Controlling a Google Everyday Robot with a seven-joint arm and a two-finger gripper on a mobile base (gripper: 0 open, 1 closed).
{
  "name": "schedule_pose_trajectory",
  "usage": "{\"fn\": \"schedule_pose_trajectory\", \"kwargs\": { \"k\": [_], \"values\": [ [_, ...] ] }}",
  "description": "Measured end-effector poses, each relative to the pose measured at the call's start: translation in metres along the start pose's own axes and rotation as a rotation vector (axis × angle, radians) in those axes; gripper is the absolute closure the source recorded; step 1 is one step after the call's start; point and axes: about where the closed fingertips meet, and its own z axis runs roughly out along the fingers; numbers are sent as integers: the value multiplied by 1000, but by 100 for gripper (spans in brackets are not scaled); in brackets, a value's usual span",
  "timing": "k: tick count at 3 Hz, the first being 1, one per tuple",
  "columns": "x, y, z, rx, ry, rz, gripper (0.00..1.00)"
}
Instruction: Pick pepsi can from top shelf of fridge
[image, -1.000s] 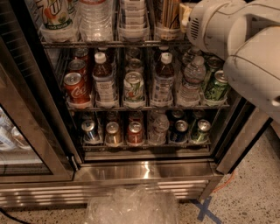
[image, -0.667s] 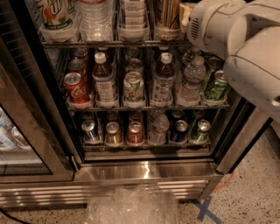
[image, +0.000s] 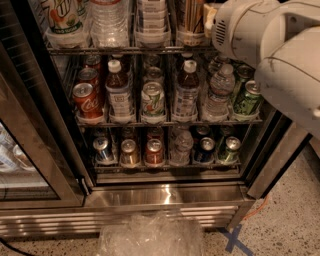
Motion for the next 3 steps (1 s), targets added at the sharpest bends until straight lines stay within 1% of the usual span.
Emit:
{"fn": "schedule_pose_trajectory", "kwargs": {
  "k": [2, 3],
  "values": [
    [-1, -2, -1, -1, -1, 0, 100],
    [-9, 7, -2, -17, -13, -8, 100]
  ]
}}
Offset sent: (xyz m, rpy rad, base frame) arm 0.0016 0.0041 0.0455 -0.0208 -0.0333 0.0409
